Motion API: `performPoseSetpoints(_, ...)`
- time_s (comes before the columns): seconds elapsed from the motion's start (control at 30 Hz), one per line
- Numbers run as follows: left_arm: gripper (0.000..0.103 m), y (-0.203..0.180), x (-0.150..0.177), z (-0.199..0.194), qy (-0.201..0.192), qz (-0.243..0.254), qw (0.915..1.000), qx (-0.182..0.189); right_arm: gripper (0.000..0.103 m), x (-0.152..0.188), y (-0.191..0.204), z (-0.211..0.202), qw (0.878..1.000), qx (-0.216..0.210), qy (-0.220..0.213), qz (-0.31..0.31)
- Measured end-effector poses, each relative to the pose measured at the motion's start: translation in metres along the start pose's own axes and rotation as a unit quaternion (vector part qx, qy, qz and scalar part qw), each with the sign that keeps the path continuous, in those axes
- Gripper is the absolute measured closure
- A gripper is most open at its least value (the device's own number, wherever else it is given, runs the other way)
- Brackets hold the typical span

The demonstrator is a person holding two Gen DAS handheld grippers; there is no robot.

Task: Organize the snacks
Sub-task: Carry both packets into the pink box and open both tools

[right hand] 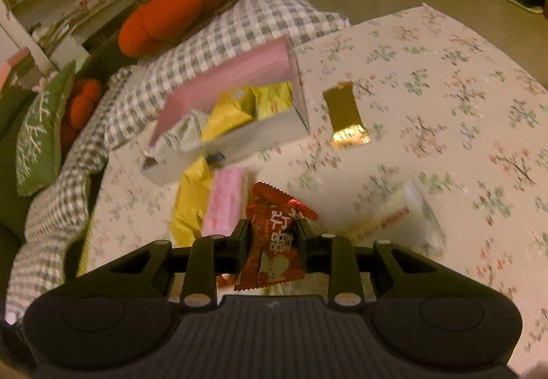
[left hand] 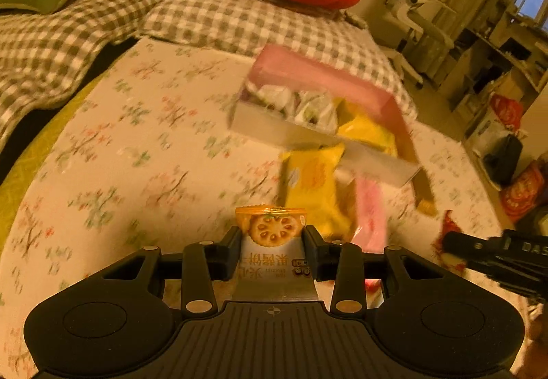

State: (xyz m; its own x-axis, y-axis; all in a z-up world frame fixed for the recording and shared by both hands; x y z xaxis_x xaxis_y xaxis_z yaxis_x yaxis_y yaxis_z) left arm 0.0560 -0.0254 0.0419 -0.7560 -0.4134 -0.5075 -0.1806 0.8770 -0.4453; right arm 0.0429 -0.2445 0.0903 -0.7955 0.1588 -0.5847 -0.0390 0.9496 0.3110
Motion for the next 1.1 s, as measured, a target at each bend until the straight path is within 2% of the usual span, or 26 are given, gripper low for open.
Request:
performPoseSetpoints(0.17,0.067,-0.028,-0.045,0.010,-0.028,0.023,0.9993,0.005,0.077,-0.050,0.012,0.015,1.000,-0.008,-0.002,-0.008)
performPoseSetpoints(0.23,0.067,-0.034,-0.067,0.020,-0.038,0.022,0.9990,0.005,0.077,-0.067,0.014,0.024,1.000,-0.025,-0.006,0.005)
performPoseSetpoints(0.33,0.067,-0.039,-0.097,0.036,-0.051,0.005,0.9984,0.023,0.077,-0.083,0.018,0.040,0.998,-0.053,-0.013,0.025)
performPoseSetpoints(0.53,0.067,-0.050,-0.138,0.073,-0.090,0.022,0.9942,0.055,0.077,-0.103,0.020,0.092,0.994,-0.091,-0.017,0.059)
performPoseSetpoints(0.77,0.067,-0.045,-0.145,0.122,-0.083,0.044,0.9941,0.056,0.077,-0.120,0.021,0.122,0.992,-0.108,-0.028,0.066)
performPoseSetpoints(0.93,0.065,-0.053,-0.146,0.140,-0.082,0.046,0.9933,0.067,0.077,-0.128,0.039,0.134,0.994,-0.102,-0.040,0.024)
performPoseSetpoints(1.03,0.060,-0.054,-0.143,0.146,-0.091,0.064,0.9925,0.049,0.070,-0.129,0.039,0.136,0.994,-0.095,-0.041,0.022)
performPoseSetpoints(1.1,0.055,-0.050,-0.144,0.144,-0.096,0.065,0.9925,0.037,0.060,-0.129,0.033,0.131,0.995,-0.089,-0.048,0.025)
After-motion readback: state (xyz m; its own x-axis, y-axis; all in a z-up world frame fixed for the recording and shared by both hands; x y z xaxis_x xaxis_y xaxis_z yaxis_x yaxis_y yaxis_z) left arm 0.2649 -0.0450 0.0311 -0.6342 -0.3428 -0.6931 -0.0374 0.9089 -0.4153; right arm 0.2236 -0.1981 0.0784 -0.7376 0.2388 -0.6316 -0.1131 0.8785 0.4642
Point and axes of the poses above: each gripper's, at about its wrist camera, not at the fingertips, and z roughly the way its jaws point, y to its left, x to its underside, the point moved 7 cm from there along z, roughly the way its jaws point, and after that the axes turned 15 degrees about -z, right-handed, at the moved point
